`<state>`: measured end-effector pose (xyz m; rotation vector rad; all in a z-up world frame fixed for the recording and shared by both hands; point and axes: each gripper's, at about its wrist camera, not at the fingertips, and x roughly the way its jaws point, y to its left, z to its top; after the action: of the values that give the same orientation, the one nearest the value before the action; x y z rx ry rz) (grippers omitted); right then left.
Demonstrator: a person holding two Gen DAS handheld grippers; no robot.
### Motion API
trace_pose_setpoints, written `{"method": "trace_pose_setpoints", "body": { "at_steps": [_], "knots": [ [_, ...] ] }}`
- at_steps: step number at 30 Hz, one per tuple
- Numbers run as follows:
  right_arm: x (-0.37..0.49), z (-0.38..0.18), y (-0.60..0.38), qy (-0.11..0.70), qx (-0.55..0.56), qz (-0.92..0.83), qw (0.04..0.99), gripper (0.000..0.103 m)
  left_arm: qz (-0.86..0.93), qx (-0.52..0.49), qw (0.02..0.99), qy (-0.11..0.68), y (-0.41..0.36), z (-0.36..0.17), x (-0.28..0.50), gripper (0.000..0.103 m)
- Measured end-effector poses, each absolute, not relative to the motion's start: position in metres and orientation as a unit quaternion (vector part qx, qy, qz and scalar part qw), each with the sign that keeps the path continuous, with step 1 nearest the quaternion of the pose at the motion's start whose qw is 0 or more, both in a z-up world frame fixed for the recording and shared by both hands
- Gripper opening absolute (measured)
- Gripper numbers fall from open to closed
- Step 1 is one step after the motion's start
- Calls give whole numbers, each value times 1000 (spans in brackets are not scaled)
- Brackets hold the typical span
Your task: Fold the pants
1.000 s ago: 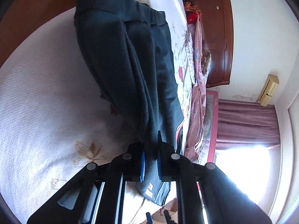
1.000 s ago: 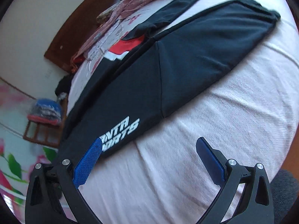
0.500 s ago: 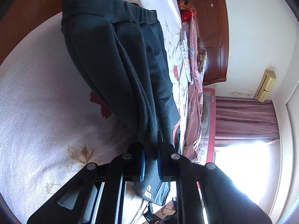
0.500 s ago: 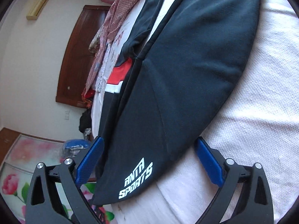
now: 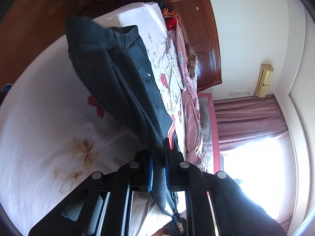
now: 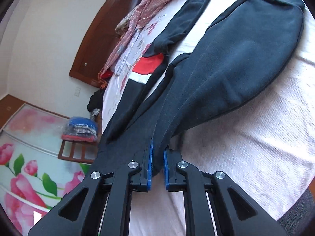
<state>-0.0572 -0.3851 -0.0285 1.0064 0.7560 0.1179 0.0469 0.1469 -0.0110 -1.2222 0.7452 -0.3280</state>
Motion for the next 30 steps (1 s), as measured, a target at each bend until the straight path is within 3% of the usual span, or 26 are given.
{"method": "trace_pose_setpoints", "body": {
  "at_steps": [8, 14, 16, 17, 18, 19, 21, 25, 30],
  "knots": [
    [-123, -47, -388, 401, 453, 56, 794, 8, -128, -528, 742, 392, 143, -2, -37, 8],
    [-132, -72, -384, 431, 417, 37, 800, 10, -85, -428, 764, 475, 134, -15, -64, 13],
    [-126, -75, -378, 443, 399, 35, 802, 19, -58, -421, 760, 492, 141, -20, -58, 29],
    [-126, -73, -380, 437, 413, 44, 798, 28, -47, -413, 765, 492, 145, -15, -58, 31],
    [-127, -71, -383, 432, 423, 47, 795, 45, -45, -406, 776, 481, 147, -8, -60, 33],
    [-131, -67, -386, 427, 423, 39, 798, 53, -44, -390, 792, 468, 148, 2, -62, 37],
    [-143, -58, -401, 403, 437, 37, 803, 54, -33, -341, 828, 443, 150, 28, -61, 68],
    [-172, -50, -469, 349, 483, -81, 799, 54, -16, -260, 890, 373, 158, 66, -58, 83],
    [-167, -43, -548, 289, 492, -188, 800, 54, -9, -241, 886, 396, 162, 61, -28, 85]
  ]
}}
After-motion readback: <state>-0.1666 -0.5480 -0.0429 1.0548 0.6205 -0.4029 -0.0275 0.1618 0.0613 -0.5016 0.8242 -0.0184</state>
